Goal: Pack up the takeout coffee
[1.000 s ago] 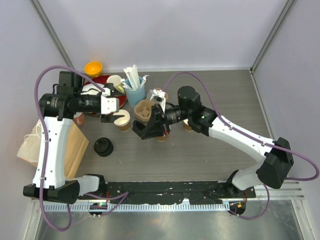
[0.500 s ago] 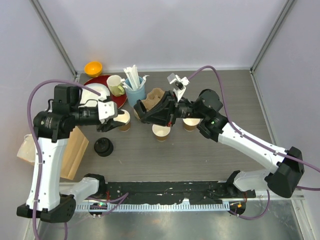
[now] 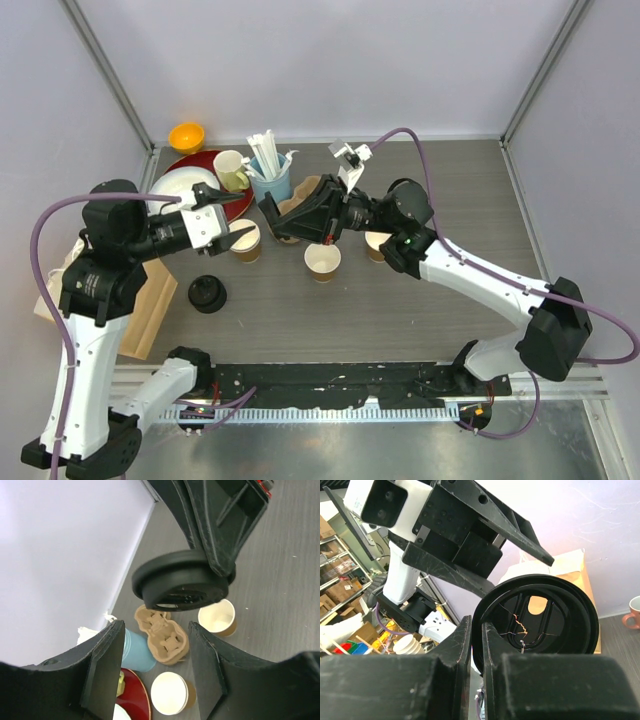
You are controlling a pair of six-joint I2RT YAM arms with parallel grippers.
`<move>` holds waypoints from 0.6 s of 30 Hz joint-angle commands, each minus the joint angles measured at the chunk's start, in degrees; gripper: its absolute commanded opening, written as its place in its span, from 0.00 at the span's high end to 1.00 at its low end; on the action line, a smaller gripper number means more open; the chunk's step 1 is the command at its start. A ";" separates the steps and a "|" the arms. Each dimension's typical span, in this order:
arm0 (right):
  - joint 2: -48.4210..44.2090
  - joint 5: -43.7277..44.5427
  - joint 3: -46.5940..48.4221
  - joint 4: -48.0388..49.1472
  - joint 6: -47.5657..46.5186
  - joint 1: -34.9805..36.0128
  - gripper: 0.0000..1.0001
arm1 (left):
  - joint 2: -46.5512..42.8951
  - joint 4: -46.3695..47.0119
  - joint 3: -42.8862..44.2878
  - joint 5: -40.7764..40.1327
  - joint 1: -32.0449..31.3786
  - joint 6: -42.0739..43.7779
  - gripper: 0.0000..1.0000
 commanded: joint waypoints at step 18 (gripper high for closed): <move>1.31 -2.43 3.82 4.36 -0.39 2.31 0.99 | 0.31 9.04 0.63 2.41 -1.74 -5.82 0.62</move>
